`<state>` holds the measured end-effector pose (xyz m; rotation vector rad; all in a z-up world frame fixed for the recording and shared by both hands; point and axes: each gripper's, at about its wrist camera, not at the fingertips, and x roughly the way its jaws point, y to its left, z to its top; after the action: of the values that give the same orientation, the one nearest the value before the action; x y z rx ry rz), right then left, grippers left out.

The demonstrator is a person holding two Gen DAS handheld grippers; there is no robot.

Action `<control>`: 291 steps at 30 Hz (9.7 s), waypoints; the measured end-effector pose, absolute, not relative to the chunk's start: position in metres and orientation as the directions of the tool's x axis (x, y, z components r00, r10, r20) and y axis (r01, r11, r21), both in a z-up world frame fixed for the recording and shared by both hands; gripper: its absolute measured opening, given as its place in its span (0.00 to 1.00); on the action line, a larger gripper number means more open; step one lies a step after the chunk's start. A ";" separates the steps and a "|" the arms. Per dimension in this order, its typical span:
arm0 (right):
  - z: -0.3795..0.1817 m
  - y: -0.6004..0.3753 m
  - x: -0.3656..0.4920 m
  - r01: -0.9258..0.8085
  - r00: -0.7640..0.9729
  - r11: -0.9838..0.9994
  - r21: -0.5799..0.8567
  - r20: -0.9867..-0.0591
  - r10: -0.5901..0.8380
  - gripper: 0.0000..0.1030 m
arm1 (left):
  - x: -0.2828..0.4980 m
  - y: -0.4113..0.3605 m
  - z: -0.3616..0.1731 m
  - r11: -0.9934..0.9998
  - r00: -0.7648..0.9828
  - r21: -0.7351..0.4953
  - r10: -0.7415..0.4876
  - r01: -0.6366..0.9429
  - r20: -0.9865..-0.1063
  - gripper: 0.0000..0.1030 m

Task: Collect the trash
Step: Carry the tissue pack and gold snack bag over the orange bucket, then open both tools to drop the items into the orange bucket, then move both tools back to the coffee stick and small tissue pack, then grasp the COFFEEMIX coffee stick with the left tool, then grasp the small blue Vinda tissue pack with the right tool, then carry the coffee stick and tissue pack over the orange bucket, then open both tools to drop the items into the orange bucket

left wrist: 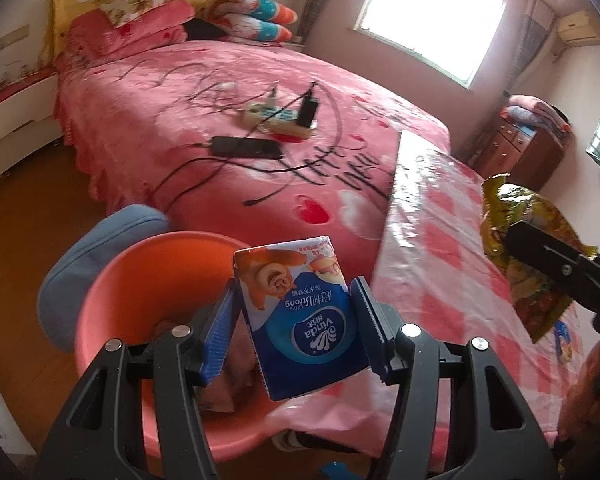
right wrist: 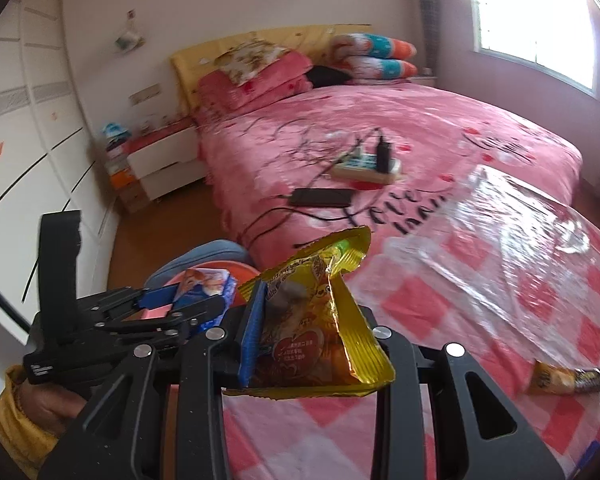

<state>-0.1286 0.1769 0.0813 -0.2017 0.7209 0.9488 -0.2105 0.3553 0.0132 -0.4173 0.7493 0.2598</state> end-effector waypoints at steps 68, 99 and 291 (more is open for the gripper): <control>0.052 0.068 -0.132 -0.574 0.577 0.807 0.139 -0.631 0.519 0.89 | -0.195 0.302 0.012 0.927 0.670 -0.231 0.028 -0.295 -0.742 0.82; 0.043 -0.054 -0.113 -0.383 0.700 0.905 0.187 -0.580 0.417 0.89 | -0.158 0.173 0.023 0.990 0.642 -0.126 -0.052 -0.069 -0.765 0.82; 0.049 0.226 -0.118 -0.788 0.102 0.480 0.386 -0.687 0.720 0.40 | -0.225 0.392 0.014 0.862 0.754 -0.376 0.011 -0.340 -0.656 0.22</control>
<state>-0.1178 0.2257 0.0487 -0.0855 0.9574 1.1148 -0.2247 0.3920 0.0138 -0.5048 0.6957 0.2009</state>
